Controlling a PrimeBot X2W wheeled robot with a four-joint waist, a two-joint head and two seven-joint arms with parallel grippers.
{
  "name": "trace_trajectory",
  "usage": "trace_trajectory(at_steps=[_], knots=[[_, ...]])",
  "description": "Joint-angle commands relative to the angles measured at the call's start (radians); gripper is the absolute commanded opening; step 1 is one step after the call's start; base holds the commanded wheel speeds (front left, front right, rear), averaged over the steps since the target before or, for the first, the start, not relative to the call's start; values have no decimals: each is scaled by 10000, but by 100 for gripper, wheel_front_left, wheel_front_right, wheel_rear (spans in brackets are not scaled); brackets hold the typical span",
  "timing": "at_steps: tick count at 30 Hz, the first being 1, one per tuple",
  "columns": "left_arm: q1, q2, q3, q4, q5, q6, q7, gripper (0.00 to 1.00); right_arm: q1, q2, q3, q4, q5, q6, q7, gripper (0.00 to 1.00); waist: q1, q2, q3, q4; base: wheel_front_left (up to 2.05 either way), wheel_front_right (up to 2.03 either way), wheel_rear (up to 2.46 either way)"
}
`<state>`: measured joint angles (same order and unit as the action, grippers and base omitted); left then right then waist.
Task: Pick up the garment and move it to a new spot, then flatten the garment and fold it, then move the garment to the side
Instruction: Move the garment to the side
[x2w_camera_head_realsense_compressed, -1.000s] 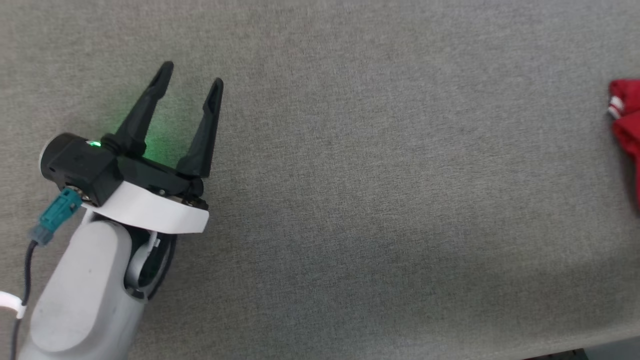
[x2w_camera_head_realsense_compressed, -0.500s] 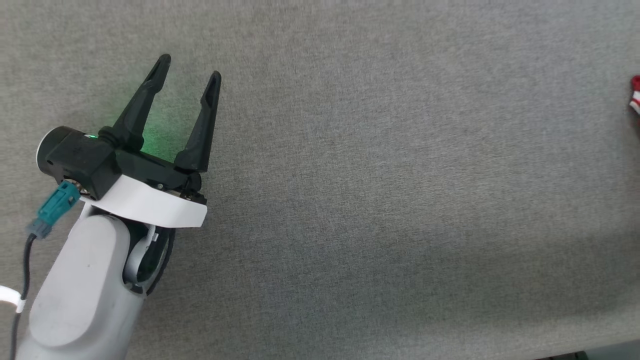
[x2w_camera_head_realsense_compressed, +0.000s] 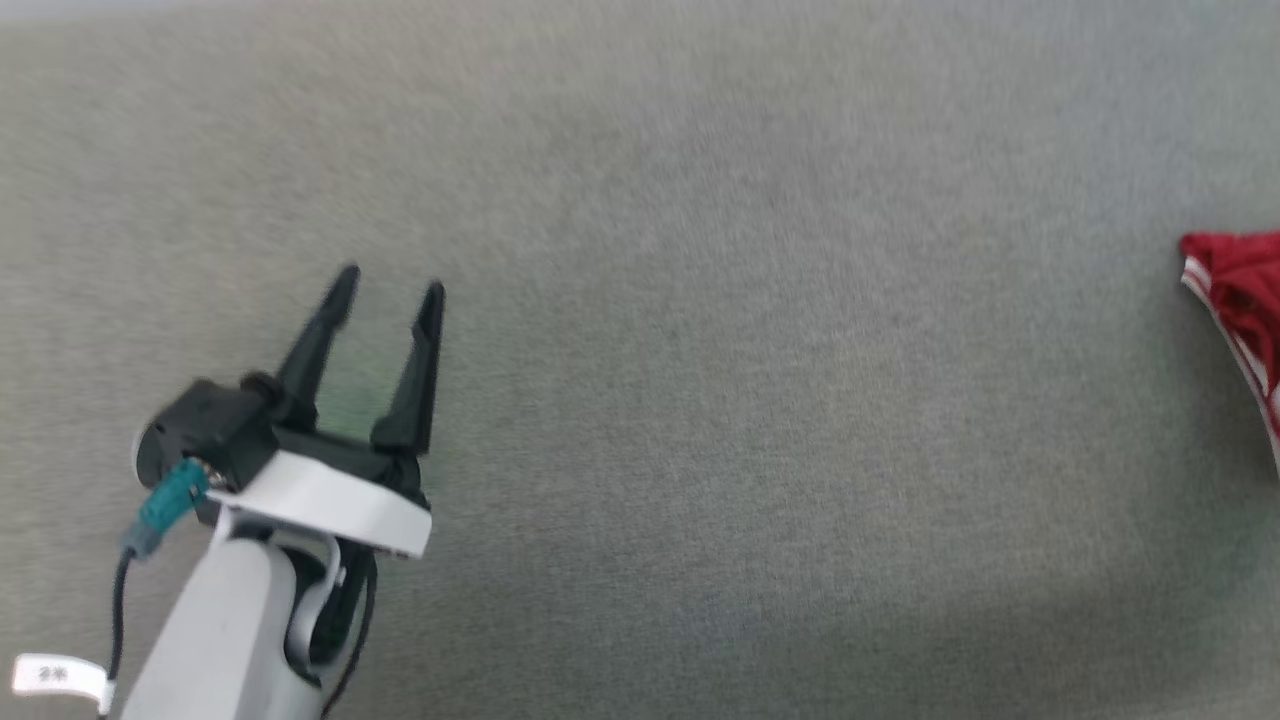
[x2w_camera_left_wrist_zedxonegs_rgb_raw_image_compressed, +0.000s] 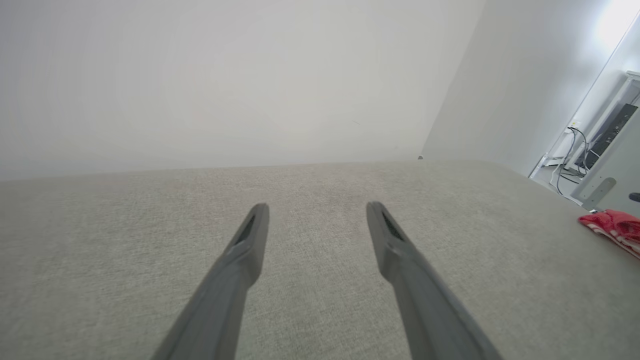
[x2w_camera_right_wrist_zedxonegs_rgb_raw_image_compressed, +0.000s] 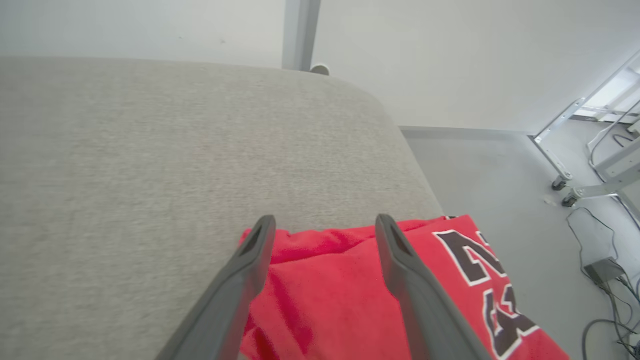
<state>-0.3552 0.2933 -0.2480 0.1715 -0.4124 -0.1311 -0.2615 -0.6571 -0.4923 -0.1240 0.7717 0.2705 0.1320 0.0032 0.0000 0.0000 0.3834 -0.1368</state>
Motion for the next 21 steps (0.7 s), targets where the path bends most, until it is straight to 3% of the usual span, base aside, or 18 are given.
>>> trace_trajectory(at_steps=[1, 6, 15, 21], knots=[[286, -92, 85, 89, 45, 10, -48, 100, 403, -4, 624, -288, 289, -27, -189, 100, 0, 0, -755, 357, 0, 0, 0], [950, -385, 327, 332, 12, 10, -50, 100, 1210, 206, 1965, -985, 1183, -27, -735, 100, 0, 0, -1529, 859, 0, 0, 0], [2083, -698, 881, 691, -13, 10, -48, 100, 2745, 1593, 2608, -1764, 2518, -26, -2007, 100, 0, 0, -2970, 1736, 0, 0, 0], [2923, -791, 1263, 747, 78, 10, -48, 100, 3866, 1759, 2824, -2551, 2908, -19, -2495, 100, 0, 0, -3686, 1931, 0, 0, 0]])
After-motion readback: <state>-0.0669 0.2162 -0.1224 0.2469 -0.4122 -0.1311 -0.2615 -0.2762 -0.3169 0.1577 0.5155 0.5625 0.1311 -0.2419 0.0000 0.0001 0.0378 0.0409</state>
